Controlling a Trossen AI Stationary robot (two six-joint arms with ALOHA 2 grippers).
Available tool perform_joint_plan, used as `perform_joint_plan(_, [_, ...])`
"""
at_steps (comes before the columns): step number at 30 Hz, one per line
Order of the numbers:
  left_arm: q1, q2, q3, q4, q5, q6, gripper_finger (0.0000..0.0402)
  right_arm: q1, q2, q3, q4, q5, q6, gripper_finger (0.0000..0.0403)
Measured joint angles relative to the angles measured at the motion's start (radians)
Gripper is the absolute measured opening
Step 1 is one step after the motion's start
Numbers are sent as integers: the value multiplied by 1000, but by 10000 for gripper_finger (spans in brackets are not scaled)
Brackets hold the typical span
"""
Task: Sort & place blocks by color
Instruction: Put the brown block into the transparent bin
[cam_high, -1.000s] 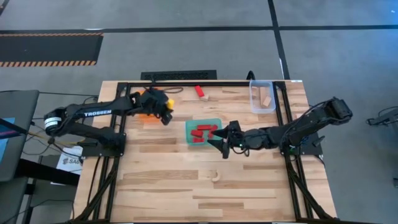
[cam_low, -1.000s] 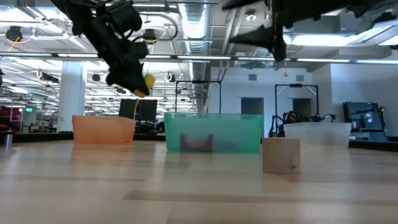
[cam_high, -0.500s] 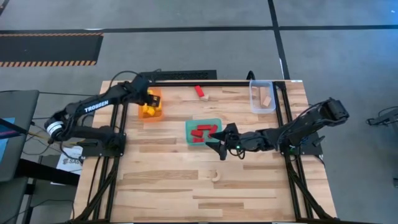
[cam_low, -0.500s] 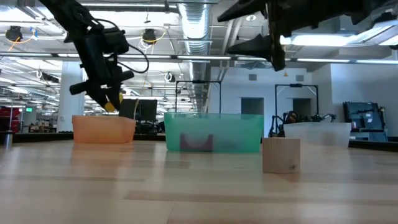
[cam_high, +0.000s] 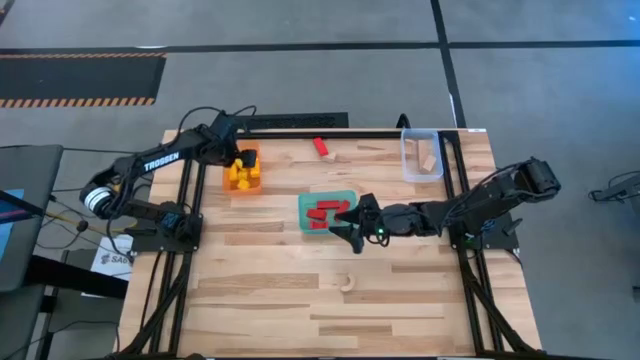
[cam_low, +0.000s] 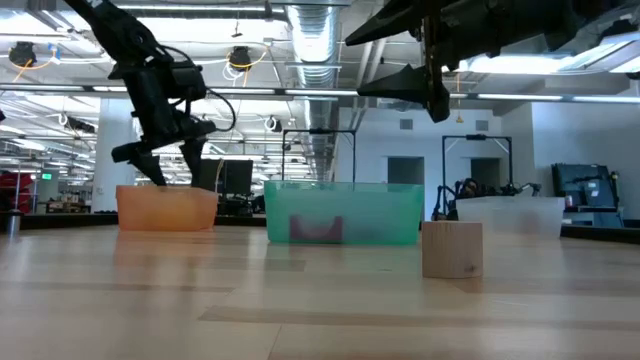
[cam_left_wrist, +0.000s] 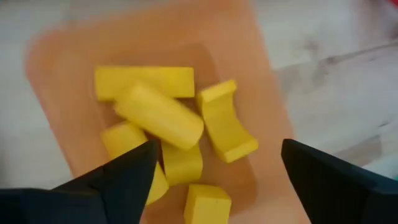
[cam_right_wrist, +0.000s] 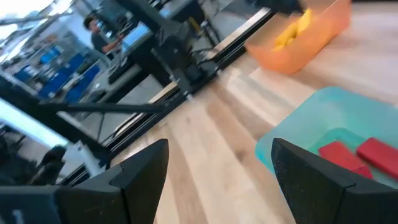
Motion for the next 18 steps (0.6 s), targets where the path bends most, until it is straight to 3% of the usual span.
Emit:
perform_joint_plan(6, [-98,-2,105,-32,-16,58,335,-15,0,0,-30,-129,0,302])
perform_joint_plan(14, [-421,-2,135,109,-15,261,323,34,0,0,-201,-366,-87,302])
perform_joint_plan(18, [-565,-1,114,189,-1,354,322,59,0,0,-206,-405,-199,302])
